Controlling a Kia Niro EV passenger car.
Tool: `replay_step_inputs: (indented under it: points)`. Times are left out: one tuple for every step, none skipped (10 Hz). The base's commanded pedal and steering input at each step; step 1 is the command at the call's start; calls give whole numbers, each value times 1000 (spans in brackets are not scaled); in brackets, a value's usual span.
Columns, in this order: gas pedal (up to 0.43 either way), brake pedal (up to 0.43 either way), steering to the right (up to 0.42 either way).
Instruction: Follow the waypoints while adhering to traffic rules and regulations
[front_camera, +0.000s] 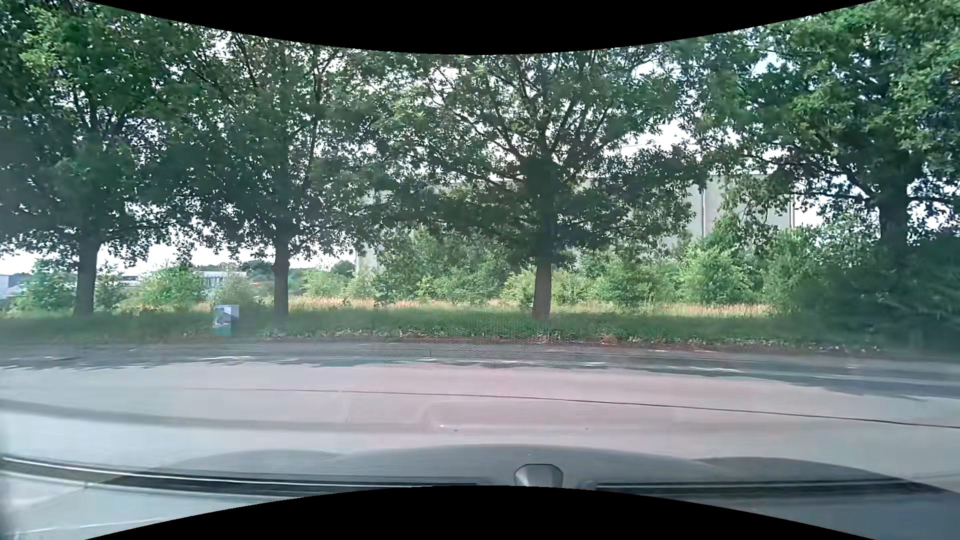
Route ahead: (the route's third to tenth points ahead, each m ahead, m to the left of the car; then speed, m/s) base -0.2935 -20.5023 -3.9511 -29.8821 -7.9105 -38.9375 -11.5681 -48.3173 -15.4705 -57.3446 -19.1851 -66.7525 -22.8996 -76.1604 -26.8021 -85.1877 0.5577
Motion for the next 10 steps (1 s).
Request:
replay_step_inputs:
  points:
    - [0, 171, 214]
    - [0, 171, 219]
    - [0, 165, 222]
    - [0, 104, 233]
    - [0, 91, 242]
    - [0, 146, 243]
    - [0, 183, 243]
    - [0, 207, 244]
    - [0, 226, 244]
    - [0, 226, 244]
